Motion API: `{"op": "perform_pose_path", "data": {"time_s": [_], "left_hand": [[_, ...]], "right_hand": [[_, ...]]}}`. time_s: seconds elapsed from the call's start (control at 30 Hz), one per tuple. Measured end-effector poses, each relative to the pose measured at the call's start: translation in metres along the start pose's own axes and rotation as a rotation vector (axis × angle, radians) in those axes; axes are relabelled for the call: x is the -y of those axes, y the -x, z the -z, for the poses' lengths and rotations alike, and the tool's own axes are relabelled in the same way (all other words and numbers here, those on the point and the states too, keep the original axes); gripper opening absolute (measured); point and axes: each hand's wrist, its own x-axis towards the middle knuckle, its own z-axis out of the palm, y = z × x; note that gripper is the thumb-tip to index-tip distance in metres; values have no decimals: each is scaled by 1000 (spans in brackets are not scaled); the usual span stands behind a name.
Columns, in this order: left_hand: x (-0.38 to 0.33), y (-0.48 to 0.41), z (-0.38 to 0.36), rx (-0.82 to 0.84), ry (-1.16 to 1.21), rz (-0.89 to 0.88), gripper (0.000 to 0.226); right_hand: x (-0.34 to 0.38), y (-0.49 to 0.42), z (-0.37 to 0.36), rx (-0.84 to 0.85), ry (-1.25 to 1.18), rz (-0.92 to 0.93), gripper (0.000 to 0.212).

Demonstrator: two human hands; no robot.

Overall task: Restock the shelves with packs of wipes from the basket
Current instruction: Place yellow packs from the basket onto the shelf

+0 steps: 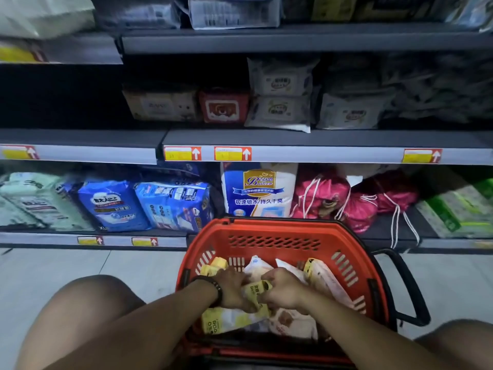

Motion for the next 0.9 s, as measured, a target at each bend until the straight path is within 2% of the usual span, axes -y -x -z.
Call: {"op": "perform_pose_path", "data": {"time_s": [0.1, 0.2, 0.33, 0.4, 0.47, 0.53, 0.63, 0.77, 0.9], "left_hand": [[-1, -4, -3, -23, -28, 28, 86], [2, -8, 5, -49, -25, 36, 70], [8, -6, 17, -81, -35, -18, 71], [12, -2, 27, -123, -30, -39, 59], [17, 4, 39, -206, 1, -45, 48], [24, 10, 49, -297, 86, -41, 44], [41, 18, 64, -388, 300, -35, 35], [59, 23, 72, -409, 609, -18, 45], [61, 25, 75, -480, 763, 8, 39]], "right_hand": [[2, 0, -2, -70, 12, 49, 64], [7, 1, 4, -96, -108, 115, 46], [13, -3, 9, -95, -299, 159, 33], [16, -6, 10, -141, -361, 157, 29], [16, -5, 9, -199, -302, 151, 23], [8, -7, 5, -226, -61, 142, 17], [-5, -15, -12, -148, 302, 162, 50], [-6, -23, -38, -14, 528, 194, 95], [-1, -21, -44, -45, 605, 164, 108]]}}
